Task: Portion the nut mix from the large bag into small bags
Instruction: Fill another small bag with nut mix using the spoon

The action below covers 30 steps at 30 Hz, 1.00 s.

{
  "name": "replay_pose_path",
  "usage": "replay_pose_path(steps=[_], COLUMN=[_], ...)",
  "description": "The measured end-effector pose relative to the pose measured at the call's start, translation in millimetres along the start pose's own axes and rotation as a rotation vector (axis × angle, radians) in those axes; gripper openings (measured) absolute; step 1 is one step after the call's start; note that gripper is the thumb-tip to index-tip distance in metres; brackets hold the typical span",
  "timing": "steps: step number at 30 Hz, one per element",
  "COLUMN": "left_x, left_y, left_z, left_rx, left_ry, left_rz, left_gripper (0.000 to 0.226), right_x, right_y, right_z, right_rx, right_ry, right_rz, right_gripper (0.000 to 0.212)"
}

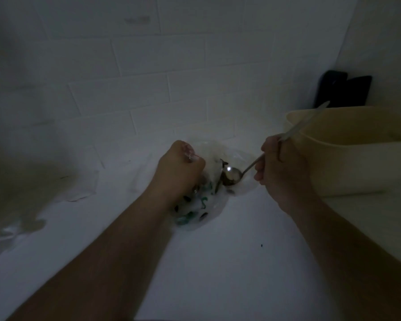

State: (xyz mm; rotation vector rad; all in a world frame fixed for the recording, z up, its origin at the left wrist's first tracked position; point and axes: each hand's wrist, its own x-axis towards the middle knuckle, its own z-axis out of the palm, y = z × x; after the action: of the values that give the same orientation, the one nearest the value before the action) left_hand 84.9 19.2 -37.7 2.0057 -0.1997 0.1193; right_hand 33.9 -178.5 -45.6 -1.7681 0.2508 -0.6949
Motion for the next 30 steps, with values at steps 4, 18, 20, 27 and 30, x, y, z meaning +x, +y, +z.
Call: replay_pose_path(steps=[4,18,20,27,30], left_x=[-4,-5,-5,-4,-4], left_y=[2,-5,-7,-8,-8], left_z=[-12,-18,-18,-17,-19], left_rx=[0.183,0.162,0.163,0.197,0.181], left_ry=[-0.066,-0.176,-0.170,-0.136,-0.123], left_rz=[0.050,0.086,0.098,0.134,0.134], left_gripper=[0.015,0.052,0.056,0.041,0.039], right_x=[5,-9,-14,-28,-31], right_y=[-1,-68,-80,-91,-90], right_z=[-5,-16,-10,10,12], right_rx=[0.100,-0.029,-0.129,-0.574,-0.616], right_ry=[0.073,0.055,-0.012,-0.247,-0.247], right_rz=[-0.023,-0.359,-0.424,-0.772,-0.818], right_gripper=[0.029,0.028,0.025,0.027,0.034])
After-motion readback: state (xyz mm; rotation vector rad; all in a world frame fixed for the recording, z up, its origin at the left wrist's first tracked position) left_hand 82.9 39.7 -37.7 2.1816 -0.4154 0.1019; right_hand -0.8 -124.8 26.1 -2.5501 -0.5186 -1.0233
